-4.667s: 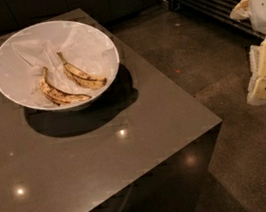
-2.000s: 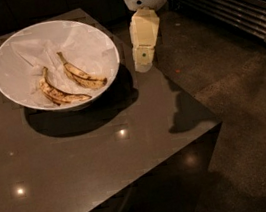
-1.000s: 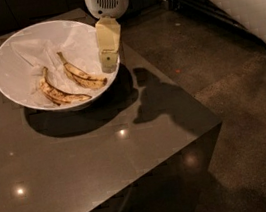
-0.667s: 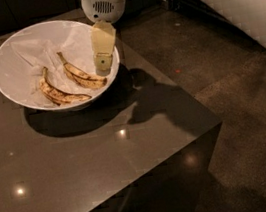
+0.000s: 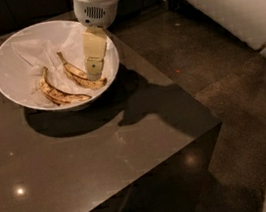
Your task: Pick banana from white bowl
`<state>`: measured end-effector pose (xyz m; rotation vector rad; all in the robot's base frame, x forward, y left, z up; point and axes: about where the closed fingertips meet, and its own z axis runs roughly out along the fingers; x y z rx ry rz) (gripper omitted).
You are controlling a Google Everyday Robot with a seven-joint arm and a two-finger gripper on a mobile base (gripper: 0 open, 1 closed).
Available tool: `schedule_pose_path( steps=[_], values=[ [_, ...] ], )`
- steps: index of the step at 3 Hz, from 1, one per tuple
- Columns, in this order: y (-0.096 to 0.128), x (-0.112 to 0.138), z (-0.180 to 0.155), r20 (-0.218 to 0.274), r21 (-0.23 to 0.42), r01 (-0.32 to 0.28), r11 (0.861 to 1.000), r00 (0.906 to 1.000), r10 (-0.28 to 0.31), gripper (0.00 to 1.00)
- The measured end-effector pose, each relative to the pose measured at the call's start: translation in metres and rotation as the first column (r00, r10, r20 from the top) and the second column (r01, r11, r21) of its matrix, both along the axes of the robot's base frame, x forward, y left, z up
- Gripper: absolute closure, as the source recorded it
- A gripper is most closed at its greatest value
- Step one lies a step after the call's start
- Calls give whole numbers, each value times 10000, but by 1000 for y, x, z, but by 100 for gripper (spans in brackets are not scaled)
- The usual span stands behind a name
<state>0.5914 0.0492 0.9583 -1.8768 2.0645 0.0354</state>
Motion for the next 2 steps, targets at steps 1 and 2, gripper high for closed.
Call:
schedule_pose_path(
  steps=[1,2],
  values=[
    [10,1,0,-23,-130,-241,9996,9997,240,14],
    [15,5,-1,-105,-220,-360,9991,9993,358,20]
  ],
)
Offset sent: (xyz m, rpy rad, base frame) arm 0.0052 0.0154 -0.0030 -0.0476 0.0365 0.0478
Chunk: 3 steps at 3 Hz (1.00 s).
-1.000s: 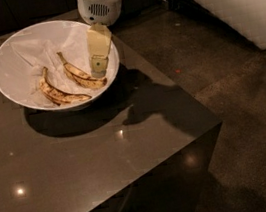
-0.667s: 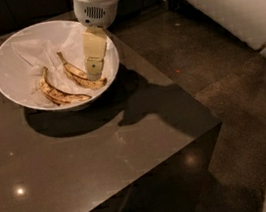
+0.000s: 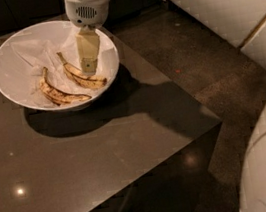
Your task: Pick banana from white bowl
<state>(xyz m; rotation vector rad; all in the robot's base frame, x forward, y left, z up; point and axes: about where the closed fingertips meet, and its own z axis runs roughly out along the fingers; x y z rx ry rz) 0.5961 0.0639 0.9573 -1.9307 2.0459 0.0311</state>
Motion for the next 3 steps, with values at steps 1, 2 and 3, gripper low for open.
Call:
schedule_pose_path(
  steps=[1,2,3],
  values=[
    [3,7,0,-116,-19,-95,10000,9999,95,29],
    [7,14,-4,-402,71,-114,9999,9991,116,33],
    [13,19,-8,-634,114,-98,9999,9979,106,32]
  ],
)
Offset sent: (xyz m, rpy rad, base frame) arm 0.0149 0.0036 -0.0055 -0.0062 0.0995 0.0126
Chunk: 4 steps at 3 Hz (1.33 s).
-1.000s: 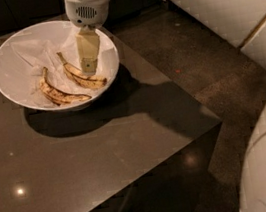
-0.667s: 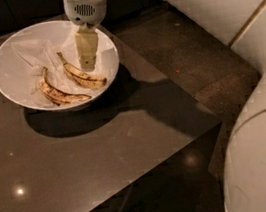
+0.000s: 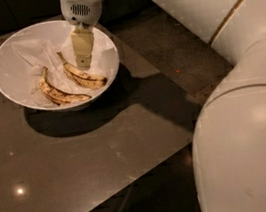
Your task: Pick banana from white bowl
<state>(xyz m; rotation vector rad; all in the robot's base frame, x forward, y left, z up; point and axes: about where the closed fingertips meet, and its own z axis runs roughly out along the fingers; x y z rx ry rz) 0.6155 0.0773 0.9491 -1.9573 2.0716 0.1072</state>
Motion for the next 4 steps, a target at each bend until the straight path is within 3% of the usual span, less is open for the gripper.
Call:
schedule_pose_path(
  steps=[4],
  values=[
    [33,12,-28,-469,-879,-114,9961,9989,73,32]
  ],
)
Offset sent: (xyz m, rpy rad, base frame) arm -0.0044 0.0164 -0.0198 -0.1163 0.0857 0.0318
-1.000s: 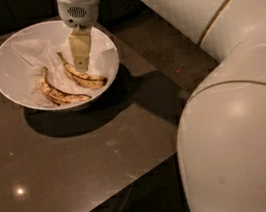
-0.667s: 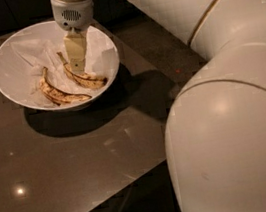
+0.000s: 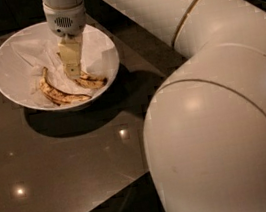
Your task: Pick banana from white bowl
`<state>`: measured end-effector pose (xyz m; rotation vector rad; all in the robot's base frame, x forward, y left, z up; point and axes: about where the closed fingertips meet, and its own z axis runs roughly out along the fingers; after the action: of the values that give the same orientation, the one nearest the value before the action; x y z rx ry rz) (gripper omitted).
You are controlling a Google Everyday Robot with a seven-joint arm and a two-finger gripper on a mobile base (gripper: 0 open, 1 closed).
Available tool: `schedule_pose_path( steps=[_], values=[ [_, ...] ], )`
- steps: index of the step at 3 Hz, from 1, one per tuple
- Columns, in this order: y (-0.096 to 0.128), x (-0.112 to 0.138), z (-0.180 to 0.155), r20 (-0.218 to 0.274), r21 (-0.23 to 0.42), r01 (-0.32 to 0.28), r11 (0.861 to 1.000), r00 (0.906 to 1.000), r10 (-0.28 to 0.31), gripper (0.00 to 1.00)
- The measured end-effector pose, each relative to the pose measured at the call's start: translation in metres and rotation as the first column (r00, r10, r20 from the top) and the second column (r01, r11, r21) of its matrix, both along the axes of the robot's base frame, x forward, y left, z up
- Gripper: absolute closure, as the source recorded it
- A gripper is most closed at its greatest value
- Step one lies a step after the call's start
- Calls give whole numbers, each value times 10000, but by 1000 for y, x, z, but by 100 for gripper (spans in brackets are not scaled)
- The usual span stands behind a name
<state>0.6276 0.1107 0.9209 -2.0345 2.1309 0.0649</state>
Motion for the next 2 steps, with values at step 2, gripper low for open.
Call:
schedule_pose_path(
  steps=[2],
  values=[
    [9,4,-18,-405,129,-62,9999,9992,67,33]
  ],
)
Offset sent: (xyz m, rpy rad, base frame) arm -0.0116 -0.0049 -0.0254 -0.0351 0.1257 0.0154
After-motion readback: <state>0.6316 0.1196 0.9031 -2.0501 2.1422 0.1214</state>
